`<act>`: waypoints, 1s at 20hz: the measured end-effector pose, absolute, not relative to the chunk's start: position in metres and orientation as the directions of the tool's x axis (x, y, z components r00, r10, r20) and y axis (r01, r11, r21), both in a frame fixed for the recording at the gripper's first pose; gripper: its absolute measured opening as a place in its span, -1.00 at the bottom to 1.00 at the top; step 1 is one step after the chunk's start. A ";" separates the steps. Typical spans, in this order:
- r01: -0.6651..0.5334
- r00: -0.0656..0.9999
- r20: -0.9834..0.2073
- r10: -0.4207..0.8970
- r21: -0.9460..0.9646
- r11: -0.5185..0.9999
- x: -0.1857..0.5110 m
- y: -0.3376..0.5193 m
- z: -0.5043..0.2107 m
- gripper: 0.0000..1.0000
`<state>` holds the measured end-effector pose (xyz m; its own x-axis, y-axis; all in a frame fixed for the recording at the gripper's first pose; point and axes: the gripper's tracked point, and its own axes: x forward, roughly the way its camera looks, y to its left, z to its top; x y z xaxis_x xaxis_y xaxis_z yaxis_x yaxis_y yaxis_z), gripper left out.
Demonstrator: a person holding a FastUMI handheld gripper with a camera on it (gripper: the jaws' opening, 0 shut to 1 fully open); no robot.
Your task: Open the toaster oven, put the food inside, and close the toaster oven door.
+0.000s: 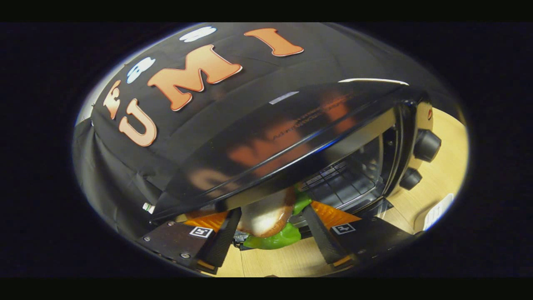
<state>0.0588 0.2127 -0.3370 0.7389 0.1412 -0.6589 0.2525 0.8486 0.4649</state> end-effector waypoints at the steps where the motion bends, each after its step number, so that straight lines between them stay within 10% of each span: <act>1: 0.245 0.738 -0.659 0.144 0.461 0.853 0.056 0.211 -0.334 0.77; 20: 0.125 0.697 -0.677 0.238 0.441 0.889 -0.013 0.196 -0.296 0.77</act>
